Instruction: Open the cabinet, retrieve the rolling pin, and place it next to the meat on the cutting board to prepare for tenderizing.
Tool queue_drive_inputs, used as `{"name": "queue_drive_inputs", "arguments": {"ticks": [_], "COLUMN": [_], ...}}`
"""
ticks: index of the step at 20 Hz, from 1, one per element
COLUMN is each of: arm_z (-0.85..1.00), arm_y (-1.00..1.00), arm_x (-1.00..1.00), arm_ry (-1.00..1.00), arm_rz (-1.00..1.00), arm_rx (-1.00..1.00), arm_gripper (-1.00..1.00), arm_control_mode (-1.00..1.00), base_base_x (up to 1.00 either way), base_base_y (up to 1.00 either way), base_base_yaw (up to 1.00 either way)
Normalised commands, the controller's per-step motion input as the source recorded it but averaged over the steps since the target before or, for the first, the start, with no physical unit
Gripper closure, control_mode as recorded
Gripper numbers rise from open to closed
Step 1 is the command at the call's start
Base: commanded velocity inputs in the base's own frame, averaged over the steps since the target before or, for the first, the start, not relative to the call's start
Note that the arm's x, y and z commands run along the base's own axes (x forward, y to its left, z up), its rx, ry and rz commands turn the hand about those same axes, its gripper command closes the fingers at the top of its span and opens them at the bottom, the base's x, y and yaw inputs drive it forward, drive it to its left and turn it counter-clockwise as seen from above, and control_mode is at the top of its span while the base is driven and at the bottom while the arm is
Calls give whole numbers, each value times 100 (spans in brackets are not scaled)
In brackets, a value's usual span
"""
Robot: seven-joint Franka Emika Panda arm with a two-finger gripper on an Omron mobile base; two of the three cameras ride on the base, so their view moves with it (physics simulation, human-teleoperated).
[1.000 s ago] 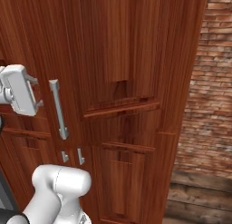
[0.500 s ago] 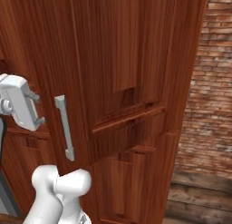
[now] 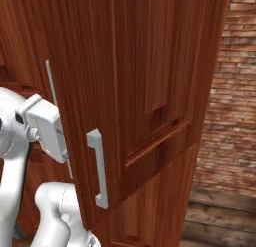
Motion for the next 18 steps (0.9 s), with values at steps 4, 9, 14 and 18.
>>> {"name": "queue_drive_inputs", "arguments": {"ticks": [4,9,14,18], "arm_z": [-5,-5,-8,0], "arm_y": [-100,-100,-88,-43], "arm_x": [-41,-35,-43,-53], "arm_ry": [-12,-12,-14,-14], "arm_rz": [-13,-11,-8,-1], "arm_rx": [14,14,12,4], "arm_gripper": [-100,-100,-100,-100], "arm_control_mode": [-100,-100,-100,-100], "base_base_x": [0,0,0,0], "base_base_y": [0,0,0,0], "base_base_yaw": [0,0,0,0]}}
